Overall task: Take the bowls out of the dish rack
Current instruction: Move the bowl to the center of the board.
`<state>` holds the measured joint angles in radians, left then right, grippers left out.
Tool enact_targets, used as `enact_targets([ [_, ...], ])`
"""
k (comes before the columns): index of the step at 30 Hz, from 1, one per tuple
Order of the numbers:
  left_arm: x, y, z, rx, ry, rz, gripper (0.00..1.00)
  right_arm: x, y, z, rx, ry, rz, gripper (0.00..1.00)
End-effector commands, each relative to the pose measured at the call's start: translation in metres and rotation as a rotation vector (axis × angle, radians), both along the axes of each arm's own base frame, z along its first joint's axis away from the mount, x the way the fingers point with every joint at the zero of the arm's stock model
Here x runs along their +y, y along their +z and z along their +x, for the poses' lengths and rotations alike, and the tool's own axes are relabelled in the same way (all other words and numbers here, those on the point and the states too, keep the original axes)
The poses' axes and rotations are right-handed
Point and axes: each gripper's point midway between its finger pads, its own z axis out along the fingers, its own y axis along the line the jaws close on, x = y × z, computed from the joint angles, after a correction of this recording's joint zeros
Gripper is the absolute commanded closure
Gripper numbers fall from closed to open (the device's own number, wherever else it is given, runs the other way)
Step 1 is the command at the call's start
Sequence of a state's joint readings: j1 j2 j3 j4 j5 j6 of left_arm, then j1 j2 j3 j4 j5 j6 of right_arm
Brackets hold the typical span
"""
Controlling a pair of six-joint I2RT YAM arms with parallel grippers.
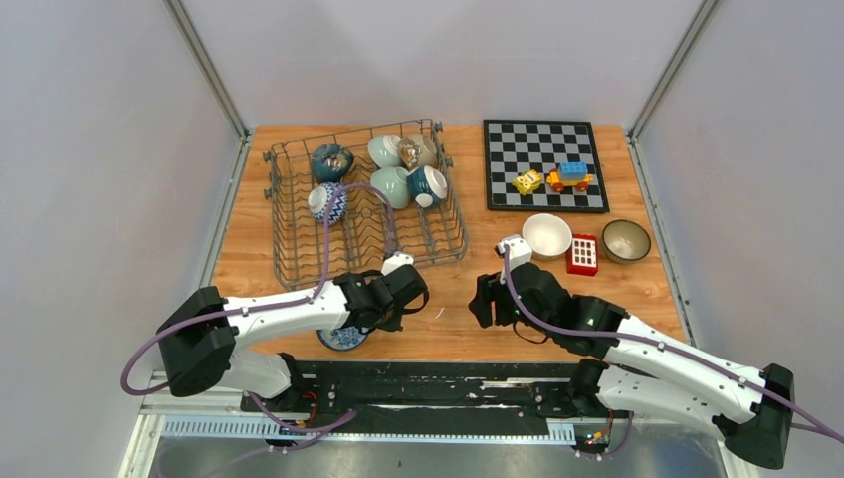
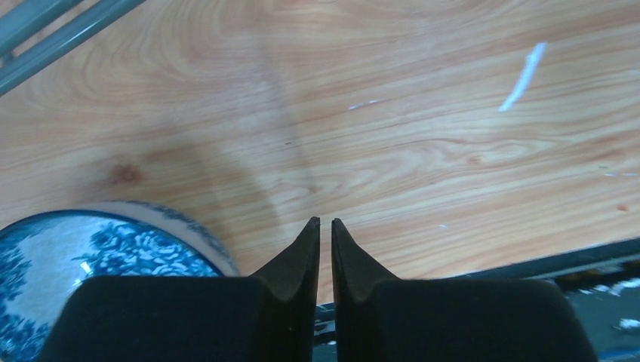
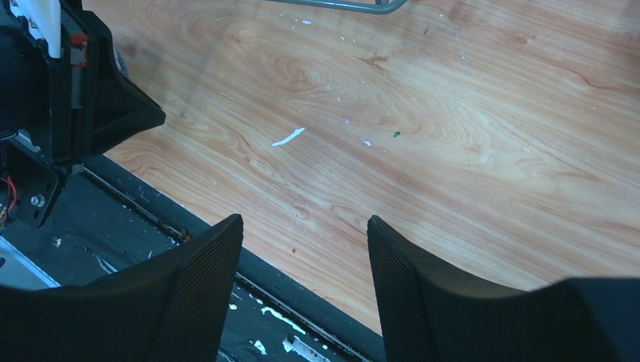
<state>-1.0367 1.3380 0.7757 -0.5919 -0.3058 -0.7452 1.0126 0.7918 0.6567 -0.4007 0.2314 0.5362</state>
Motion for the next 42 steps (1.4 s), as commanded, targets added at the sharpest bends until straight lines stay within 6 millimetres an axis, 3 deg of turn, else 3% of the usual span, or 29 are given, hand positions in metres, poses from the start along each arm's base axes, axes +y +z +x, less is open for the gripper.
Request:
enact_targets([
  [1,0.033,-0.012,0.0,-0.031,0.08,0.125,0.9,-0.008,-0.008,-0.003,0.014,-0.025,-0.023,0.35],
  [13,0.066,-0.026,-0.005,-0.055,0.195,0.197,0.9,-0.01,-0.005,-0.003,0.004,-0.025,-0.021,0.35],
  [22,0.09,-0.02,-0.009,-0.104,0.307,0.183,0.9,-0.01,-0.005,-0.003,0.004,-0.022,-0.024,0.35],
  [28,0.083,-0.006,-0.012,-0.086,0.246,0.146,0.89,-0.009,-0.004,-0.004,0.002,-0.004,-0.026,0.35],
  [31,0.06,0.018,-0.01,-0.099,0.169,0.044,0.86,-0.008,0.005,-0.002,-0.03,0.023,-0.035,0.34],
  [35,0.032,0.076,0.007,-0.218,0.077,-0.119,0.78,-0.01,0.024,0.005,-0.096,0.042,-0.077,0.34],
  [39,0.033,0.14,0.032,-0.423,0.038,-0.148,0.68,-0.011,0.044,0.013,-0.168,0.071,-0.121,0.34],
  [42,0.041,0.18,0.054,-0.562,0.058,-0.128,0.31,-0.01,0.06,0.019,-0.221,0.086,-0.136,0.35],
])
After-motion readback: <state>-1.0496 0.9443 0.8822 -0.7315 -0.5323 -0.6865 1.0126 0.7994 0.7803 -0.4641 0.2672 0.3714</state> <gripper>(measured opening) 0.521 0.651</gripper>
